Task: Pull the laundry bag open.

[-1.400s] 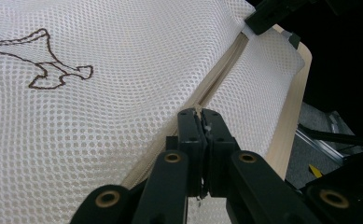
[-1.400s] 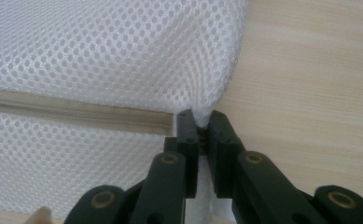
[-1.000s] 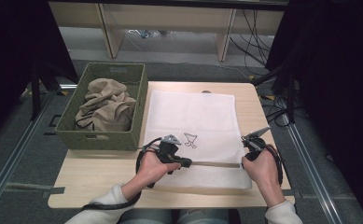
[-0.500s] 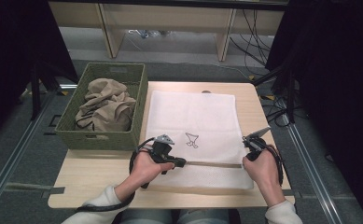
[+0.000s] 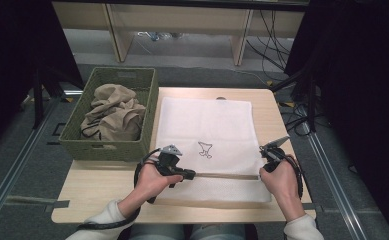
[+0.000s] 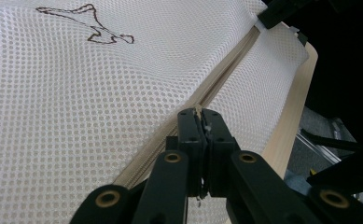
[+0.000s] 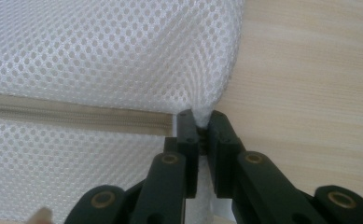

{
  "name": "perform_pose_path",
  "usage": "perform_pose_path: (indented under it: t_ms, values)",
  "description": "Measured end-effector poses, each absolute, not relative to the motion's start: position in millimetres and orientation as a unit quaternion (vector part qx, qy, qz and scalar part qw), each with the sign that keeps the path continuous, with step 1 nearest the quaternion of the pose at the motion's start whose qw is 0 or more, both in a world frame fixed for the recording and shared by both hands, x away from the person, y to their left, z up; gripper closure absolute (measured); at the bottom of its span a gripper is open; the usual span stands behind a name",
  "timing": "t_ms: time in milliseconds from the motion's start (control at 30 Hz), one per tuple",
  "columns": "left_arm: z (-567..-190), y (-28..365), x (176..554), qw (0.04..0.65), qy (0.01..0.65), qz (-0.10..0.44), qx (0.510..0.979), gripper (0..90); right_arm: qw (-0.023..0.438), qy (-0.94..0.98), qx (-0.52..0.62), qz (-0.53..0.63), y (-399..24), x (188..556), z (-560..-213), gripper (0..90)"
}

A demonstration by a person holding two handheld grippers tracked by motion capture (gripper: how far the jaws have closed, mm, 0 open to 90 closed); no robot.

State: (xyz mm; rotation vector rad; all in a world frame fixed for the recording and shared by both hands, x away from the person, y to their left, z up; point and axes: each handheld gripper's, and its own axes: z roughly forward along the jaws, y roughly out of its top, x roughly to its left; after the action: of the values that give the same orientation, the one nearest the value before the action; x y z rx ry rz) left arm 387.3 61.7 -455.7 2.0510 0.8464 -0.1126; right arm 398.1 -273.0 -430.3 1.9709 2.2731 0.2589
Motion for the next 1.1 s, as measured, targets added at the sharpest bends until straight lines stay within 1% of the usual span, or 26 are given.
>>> perform_pose_path:
  t_ms: [100, 133, 200, 267, 333, 433, 500, 567, 667, 867, 933, 1000, 1067, 1100]
  values:
    - [-455.3, 62.2, 385.3, 0.442, 0.344, -0.045, 0.827, 86.9, 0.055, 0.747, 0.657, 0.087, -271.9, 398.0, -430.4, 85.0]
    - [-455.1, 63.5, 385.1, 0.441, 0.343, -0.039, 0.828, 86.9, 0.062, 0.751, 0.652, 0.083, -272.4, 397.8, -430.9, 85.0]
    - [-455.0, 67.3, 385.0, 0.444, 0.348, -0.045, 0.824, 86.9, 0.070, 0.754, 0.649, 0.078, -275.8, 398.0, -431.6, 84.9]
    - [-455.0, 69.6, 384.8, 0.445, 0.350, -0.047, 0.823, 86.9, 0.055, 0.729, 0.677, 0.086, -271.3, 397.6, -429.8, 84.9]
    - [-455.0, 70.6, 384.4, 0.443, 0.349, -0.044, 0.825, 86.9, 0.061, 0.749, 0.654, 0.085, -273.0, 398.0, -430.2, 84.9]
    - [-454.5, 73.0, 383.7, 0.440, 0.347, -0.039, 0.827, 86.9, 0.059, 0.750, 0.653, 0.086, -272.4, 398.4, -431.1, 84.9]
    - [-454.5, 77.1, 383.3, 0.439, 0.350, -0.039, 0.826, 86.9, 0.070, 0.748, 0.656, 0.076, -274.3, 398.2, -431.6, 85.0]
    - [-454.6, 81.7, 382.5, 0.442, 0.358, -0.040, 0.822, 86.9, 0.063, 0.737, 0.668, 0.086, -275.9, 398.7, -432.1, 84.9]
    - [-454.6, 87.7, 382.0, 0.442, 0.362, -0.039, 0.820, 86.9, 0.065, 0.742, 0.662, 0.085, -275.6, 398.4, -431.2, 85.0]
    - [-455.4, 91.3, 380.5, 0.441, 0.363, -0.037, 0.820, 86.9, 0.058, 0.740, 0.665, 0.084, -271.8, 399.1, -432.9, 84.9]
    - [-455.4, 94.2, 380.4, 0.439, 0.364, -0.037, 0.820, 86.9, 0.061, 0.747, 0.657, 0.074, -275.3, 399.4, -432.9, 84.9]
    - [-455.4, 97.1, 380.4, 0.440, 0.365, -0.038, 0.820, 86.9, 0.066, 0.732, 0.673, 0.082, -273.4, 398.4, -434.1, 84.9]
    - [-455.5, 99.1, 380.5, 0.438, 0.367, -0.035, 0.820, 86.9, 0.057, 0.739, 0.667, 0.075, -273.8, 399.6, -433.3, 84.9]
    - [-455.7, 99.2, 380.2, 0.438, 0.369, -0.034, 0.819, 86.9, 0.060, 0.746, 0.658, 0.082, -274.8, 399.1, -434.1, 84.9]
